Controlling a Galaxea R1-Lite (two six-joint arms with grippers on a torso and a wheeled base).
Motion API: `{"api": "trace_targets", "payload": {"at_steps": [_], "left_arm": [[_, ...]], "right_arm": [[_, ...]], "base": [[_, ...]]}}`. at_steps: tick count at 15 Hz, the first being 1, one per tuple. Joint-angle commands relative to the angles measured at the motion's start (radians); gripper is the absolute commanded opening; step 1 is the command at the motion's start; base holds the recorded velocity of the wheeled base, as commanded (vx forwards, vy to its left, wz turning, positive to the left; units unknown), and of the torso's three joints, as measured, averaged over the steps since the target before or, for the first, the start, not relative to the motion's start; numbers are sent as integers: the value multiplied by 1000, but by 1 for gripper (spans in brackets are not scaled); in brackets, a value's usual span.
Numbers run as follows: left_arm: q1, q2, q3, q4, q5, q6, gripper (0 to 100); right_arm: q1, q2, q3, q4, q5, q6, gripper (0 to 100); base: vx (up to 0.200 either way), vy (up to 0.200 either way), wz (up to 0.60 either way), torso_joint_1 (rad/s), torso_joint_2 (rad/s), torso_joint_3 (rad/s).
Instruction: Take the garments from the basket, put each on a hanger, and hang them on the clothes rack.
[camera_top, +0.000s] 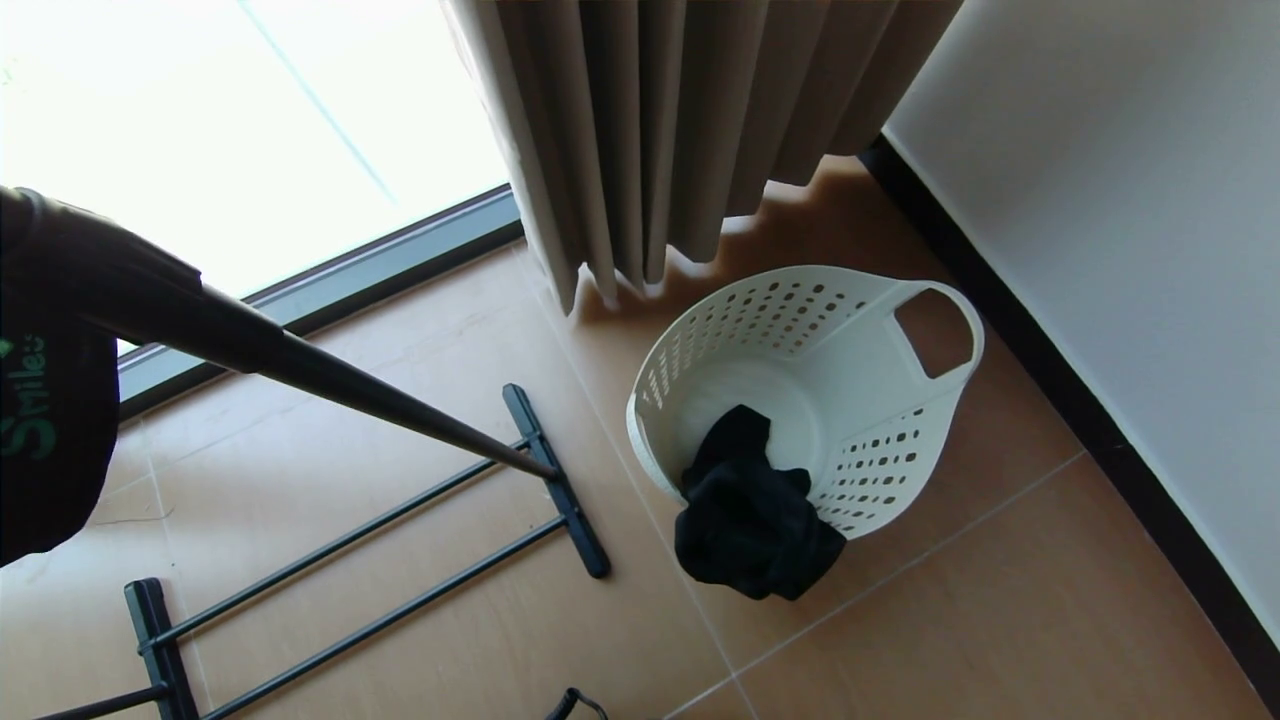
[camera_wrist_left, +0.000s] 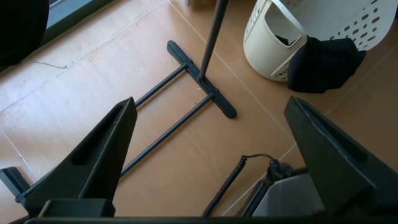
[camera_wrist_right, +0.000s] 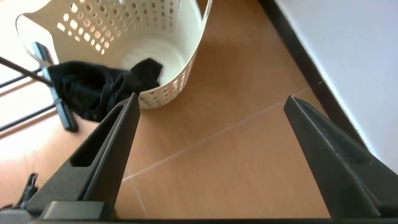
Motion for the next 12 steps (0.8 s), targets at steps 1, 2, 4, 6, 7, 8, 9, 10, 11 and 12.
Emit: {"api": "trace_targets", "payload": {"at_steps": [1, 2, 4, 6, 7, 8, 9, 10, 11, 12], "left_arm": [[1, 1, 0, -1, 1, 2, 100], [1, 1, 0, -1, 1, 1, 100], [1, 1, 0, -1, -1, 1, 100], [1, 1, 0, -1, -3, 2, 100], [1, 1, 0, -1, -3, 4, 100], [1, 1, 0, -1, -1, 4, 100], [1, 1, 0, -1, -3, 4, 100], [1, 1, 0, -1, -1, 4, 100], [1, 1, 0, -1, -1, 2, 100], [1, 1, 0, -1, -1, 2, 100]], "right_arm": [[31, 172, -2, -16, 28, -2, 100], [77, 348, -49, -45, 43, 2, 100], [126, 552, -97, -110, 52, 2, 100], [175, 750, -150, -164, 57, 2, 100], [218, 937, -242, -184, 58, 0, 100], [250, 1032, -302, -184, 58, 0, 100], [306, 1172, -394, -174, 52, 0, 100], [338, 1286, -463, -173, 48, 0, 100], [355, 1348, -500, -174, 41, 0, 100], [407, 1493, -595, -179, -21, 0, 100]], "base": [[0, 0, 0, 0, 0, 0], [0, 0, 0, 0, 0, 0], [0, 0, 0, 0, 0, 0], [0, 0, 0, 0, 0, 0], [0, 0, 0, 0, 0, 0], [0, 0, 0, 0, 0, 0], [0, 0, 0, 0, 0, 0], [0, 0, 0, 0, 0, 0], [0, 0, 0, 0, 0, 0], [0, 0, 0, 0, 0, 0]]}}
